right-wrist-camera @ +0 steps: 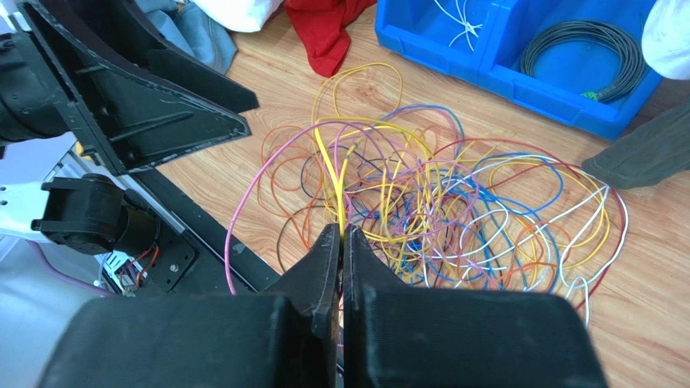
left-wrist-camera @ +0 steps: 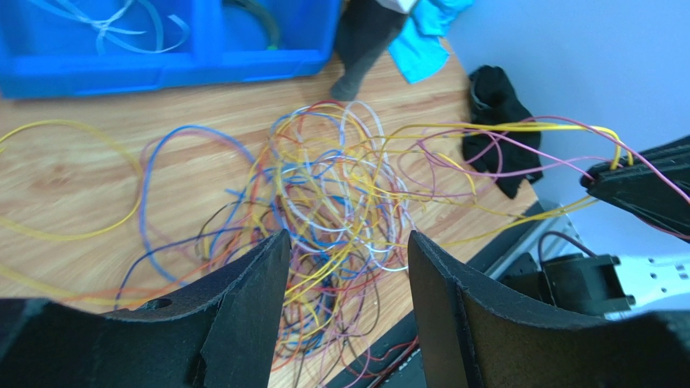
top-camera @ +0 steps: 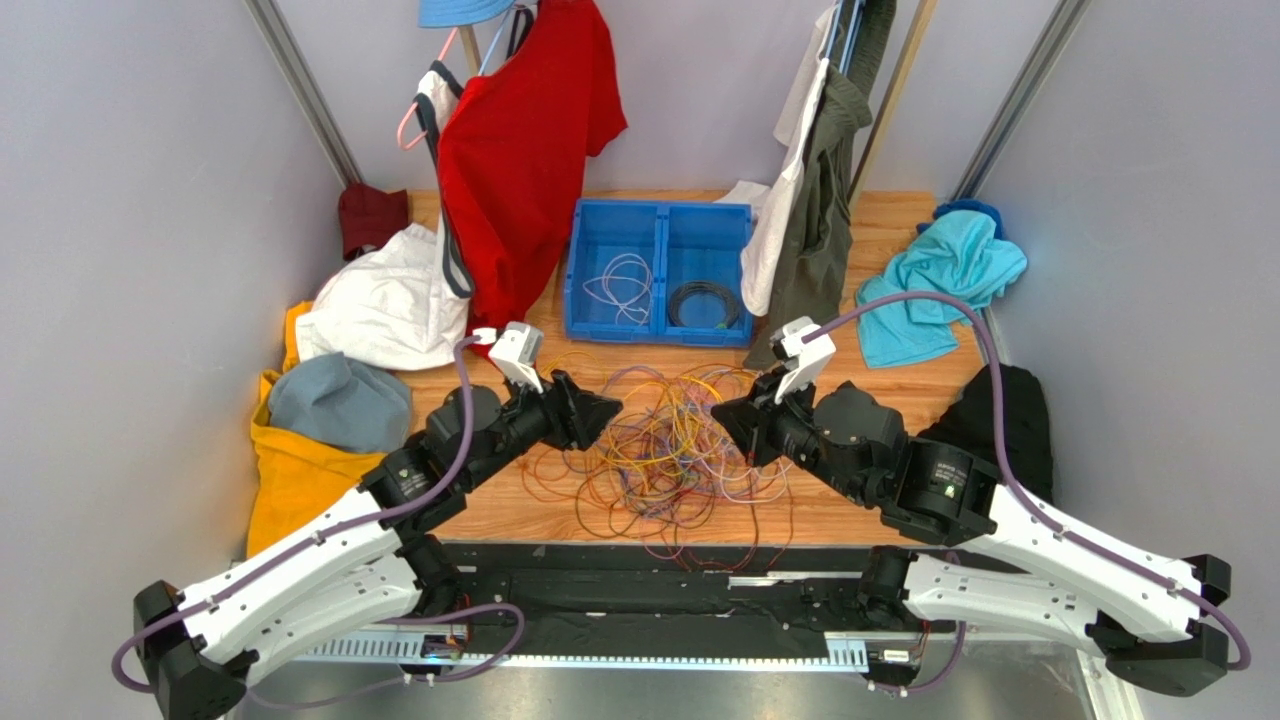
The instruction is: Untangle the cables
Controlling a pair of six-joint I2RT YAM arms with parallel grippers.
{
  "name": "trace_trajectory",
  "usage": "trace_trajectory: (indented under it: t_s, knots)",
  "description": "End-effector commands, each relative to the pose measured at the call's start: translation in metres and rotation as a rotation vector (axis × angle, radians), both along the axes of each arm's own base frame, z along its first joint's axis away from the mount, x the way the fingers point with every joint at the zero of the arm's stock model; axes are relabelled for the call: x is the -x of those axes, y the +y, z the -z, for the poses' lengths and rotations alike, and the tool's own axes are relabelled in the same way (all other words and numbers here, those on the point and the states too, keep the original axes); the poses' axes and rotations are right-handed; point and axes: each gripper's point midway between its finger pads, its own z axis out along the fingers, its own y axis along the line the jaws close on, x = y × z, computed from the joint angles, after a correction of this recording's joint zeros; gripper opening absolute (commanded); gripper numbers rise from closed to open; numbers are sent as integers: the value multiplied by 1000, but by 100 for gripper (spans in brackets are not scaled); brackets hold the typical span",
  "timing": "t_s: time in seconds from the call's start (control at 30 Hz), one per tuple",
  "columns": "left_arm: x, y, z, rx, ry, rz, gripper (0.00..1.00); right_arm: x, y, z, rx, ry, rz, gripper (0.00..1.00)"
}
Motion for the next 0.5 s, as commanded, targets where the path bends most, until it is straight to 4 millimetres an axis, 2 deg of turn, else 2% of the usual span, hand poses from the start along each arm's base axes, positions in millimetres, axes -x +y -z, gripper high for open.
trace_trajectory:
  t_s: [0.0, 0.27, 0.4, 0.47]
  knots:
    - [-3, -25, -32, 55, -106, 100, 64, 5, 2, -26, -88, -19, -19, 0]
    - [-8, -61, -5, 44, -39, 201, 64, 13, 4, -42, -124, -23, -64, 0]
    - [-13, -70, 2, 51, -25, 210, 63, 15, 4, -46, -129, -22, -76, 0]
    - [-15, -73, -1, 69, -34, 212, 63, 15, 5, -48, -135, -24, -80, 0]
